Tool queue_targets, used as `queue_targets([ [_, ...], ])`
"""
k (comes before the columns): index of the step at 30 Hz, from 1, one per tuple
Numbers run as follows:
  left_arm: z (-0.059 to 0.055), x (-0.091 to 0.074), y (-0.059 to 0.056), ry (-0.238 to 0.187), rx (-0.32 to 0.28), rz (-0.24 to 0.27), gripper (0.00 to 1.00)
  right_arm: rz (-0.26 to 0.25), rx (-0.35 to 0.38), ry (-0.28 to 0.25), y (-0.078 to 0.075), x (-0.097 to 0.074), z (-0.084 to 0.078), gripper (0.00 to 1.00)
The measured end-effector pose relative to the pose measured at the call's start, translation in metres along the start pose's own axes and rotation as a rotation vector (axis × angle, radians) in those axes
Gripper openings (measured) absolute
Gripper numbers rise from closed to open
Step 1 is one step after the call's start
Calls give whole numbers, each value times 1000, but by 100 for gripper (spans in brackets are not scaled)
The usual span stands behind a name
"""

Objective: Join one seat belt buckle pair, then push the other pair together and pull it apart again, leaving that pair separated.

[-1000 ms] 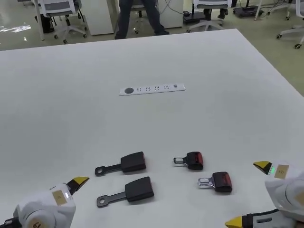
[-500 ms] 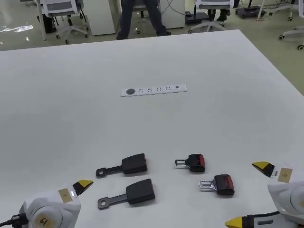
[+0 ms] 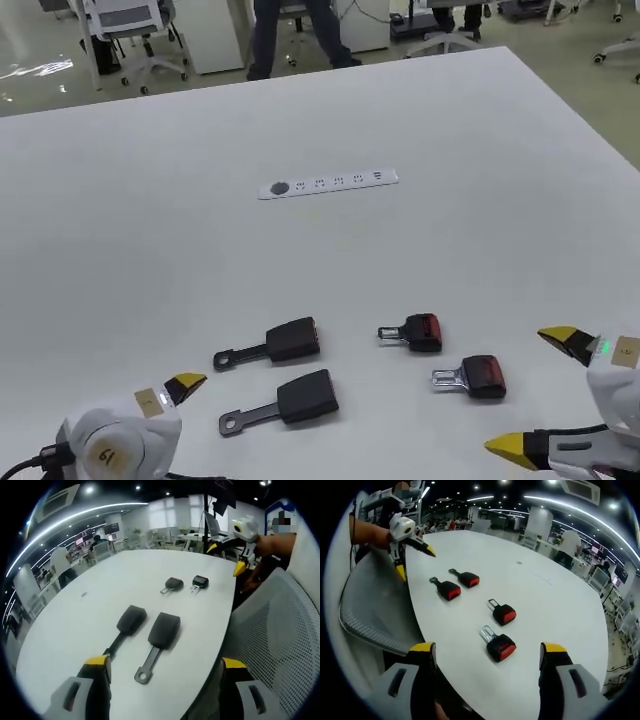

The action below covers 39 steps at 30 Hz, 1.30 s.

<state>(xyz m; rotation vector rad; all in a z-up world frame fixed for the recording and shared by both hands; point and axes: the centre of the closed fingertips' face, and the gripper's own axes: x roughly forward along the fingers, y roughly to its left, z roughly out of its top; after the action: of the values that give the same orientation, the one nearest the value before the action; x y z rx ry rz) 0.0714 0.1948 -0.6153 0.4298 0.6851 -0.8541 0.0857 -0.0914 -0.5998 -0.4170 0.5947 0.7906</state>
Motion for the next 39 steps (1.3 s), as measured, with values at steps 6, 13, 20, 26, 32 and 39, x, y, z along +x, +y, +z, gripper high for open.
queue_targets([
  [6, 8, 14, -1, -30, 23, -13, 87, 13, -2, -1, 3, 5, -3, 79],
  [13, 16, 35, -7, -13, 89, -57, 79, 95, -125, 10, 9, 23, 0, 71],
  [20, 15, 38, -1, 20, 148, -51, 74, 120, -162, 12, 3, 27, 7, 66],
  [26, 23, 34, 11, -2, 136, -38, 69, 147, -184, 33, -1, 26, 3, 64],
  [32, 26, 42, 9, 1, 115, -57, 67, 133, -192, 61, -7, 26, 1, 66],
  [39, 24, 51, -4, 7, 140, -80, 61, 166, -225, 82, -7, 29, -5, 62],
])
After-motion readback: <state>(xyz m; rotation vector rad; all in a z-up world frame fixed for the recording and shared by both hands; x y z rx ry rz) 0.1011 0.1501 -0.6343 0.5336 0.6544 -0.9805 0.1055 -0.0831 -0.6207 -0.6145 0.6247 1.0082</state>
